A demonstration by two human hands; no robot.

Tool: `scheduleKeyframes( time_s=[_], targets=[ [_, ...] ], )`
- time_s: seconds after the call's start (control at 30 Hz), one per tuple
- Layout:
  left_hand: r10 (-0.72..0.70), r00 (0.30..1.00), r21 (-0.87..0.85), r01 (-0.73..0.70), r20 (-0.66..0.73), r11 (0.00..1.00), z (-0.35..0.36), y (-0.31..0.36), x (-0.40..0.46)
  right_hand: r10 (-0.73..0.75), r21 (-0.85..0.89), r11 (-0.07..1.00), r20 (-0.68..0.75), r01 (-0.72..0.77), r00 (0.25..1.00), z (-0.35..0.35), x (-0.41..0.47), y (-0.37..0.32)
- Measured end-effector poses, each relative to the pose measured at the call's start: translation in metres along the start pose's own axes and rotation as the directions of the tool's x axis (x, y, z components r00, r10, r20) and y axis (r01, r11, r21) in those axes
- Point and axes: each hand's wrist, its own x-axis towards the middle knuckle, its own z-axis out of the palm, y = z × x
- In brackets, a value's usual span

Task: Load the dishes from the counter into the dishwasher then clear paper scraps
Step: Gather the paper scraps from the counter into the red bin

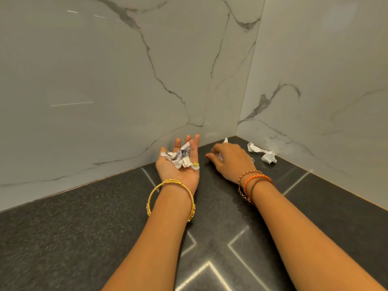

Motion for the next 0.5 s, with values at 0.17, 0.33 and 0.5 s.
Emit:
scheduleKeyframes(
  time_s=[0.17,0.33,0.5],
  targets=[
    [0.040,0.999,0.029,-0.039,-0.032,0.999,0.001,-0.010,-0.003,0.558,0.935,0.341,-0.118,-0.097,0.821,-0.014,0.005,-0.011],
    [-0.022,1.000,0.114,0.023,-0.008,0.993,0.000,-0.029,-0.004,0.645,0.884,-0.451,0.228,0.122,0.729,-0.025,0.011,-0.037],
    [-0.067,0.997,0.189,0.059,0.036,0.980,-0.002,-0.032,-0.003,0.344,0.956,0.276,-0.196,0.101,0.918,-0.020,0.001,-0.053]
  ],
)
